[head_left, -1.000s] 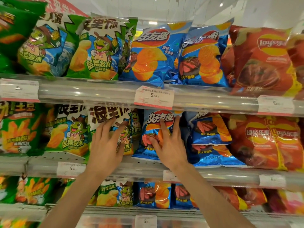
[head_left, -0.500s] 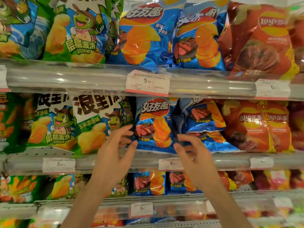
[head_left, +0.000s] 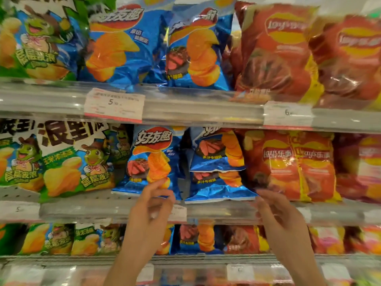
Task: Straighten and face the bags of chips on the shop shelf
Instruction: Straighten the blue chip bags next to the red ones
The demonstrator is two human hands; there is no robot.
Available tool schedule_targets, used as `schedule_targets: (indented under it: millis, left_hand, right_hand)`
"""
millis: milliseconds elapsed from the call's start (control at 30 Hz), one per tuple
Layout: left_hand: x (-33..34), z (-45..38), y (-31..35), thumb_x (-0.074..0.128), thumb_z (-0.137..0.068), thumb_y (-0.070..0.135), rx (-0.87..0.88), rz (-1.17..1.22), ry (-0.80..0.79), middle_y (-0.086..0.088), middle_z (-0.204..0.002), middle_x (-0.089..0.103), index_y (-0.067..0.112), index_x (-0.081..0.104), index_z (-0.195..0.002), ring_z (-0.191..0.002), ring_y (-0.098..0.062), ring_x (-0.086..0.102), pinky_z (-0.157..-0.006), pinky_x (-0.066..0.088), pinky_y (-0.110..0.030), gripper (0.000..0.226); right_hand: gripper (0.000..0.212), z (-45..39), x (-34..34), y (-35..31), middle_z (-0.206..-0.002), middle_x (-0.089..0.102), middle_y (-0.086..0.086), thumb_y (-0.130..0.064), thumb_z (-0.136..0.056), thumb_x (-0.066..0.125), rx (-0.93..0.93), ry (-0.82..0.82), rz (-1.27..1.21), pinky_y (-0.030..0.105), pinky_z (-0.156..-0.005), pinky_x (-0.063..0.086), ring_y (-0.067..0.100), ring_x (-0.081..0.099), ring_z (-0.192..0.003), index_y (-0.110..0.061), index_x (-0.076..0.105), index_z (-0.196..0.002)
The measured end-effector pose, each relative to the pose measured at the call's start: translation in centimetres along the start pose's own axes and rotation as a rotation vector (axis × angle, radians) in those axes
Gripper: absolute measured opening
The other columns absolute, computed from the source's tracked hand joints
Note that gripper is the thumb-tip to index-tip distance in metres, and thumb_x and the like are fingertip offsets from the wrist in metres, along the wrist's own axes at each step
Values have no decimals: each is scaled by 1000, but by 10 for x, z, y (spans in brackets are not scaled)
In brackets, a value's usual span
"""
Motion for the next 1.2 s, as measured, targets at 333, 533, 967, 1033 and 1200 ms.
schedule_targets:
  millis: [333, 533, 967, 1033, 1200]
  left_hand:
    - [54, -46, 32, 66, -92, 35, 87, -144, 81, 15, -118, 58, 33, 53, -129, -91, 10, 61, -70, 47, -7, 40]
    - [77, -81, 37, 66, -87, 54, 108, -244, 2, 11, -131, 55, 40, 49, -130, -117, -8, 55, -99, 47, -32, 49]
    - [61, -64, 49, 73, -88, 30, 128, -106, -137, 25, -118, 59, 41, 54, -124, -104, 21, 51, -80, 40, 0, 42]
    - [54, -59, 48, 72, -88, 31, 116, -122, -164, 22, -123, 58, 41, 53, -128, -105, 18, 52, -79, 41, -1, 44]
    - [44, -55, 49, 75, -86, 33, 102, -122, -227, 15, -124, 60, 45, 55, -124, -112, -1, 58, -92, 49, -22, 45]
  right_hand:
    - [18, -42, -16, -1, -87, 75, -11, -32, -94, 65, -74, -105, 2, 19, -72, 51, 2, 69, -84, -32, 67, -111]
    - [37, -49, -6, 6, -88, 74, -9, -38, -94, 63, -44, -129, 47, 22, -73, 52, 3, 68, -81, -27, 63, -129]
    - [64, -48, -6, -8, -86, 73, -12, -70, -83, 44, 15, -125, 42, 34, -78, 58, 5, 69, -81, -27, 64, -126]
    - [66, -53, -1, -17, -85, 73, -11, -74, -83, 38, 32, -156, 72, 33, -75, 57, 5, 69, -76, -29, 62, -125]
    - [76, -74, 14, -39, -86, 71, 10, -83, -83, 34, 60, -253, 98, 56, -78, 57, 28, 70, -79, -19, 64, -110]
Point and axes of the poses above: each hand's wrist, its own z-axis away from the middle knuckle, its own x-axis out of the palm, y = z × x, the point moved 6 cm from there along -z, towards the middle knuckle
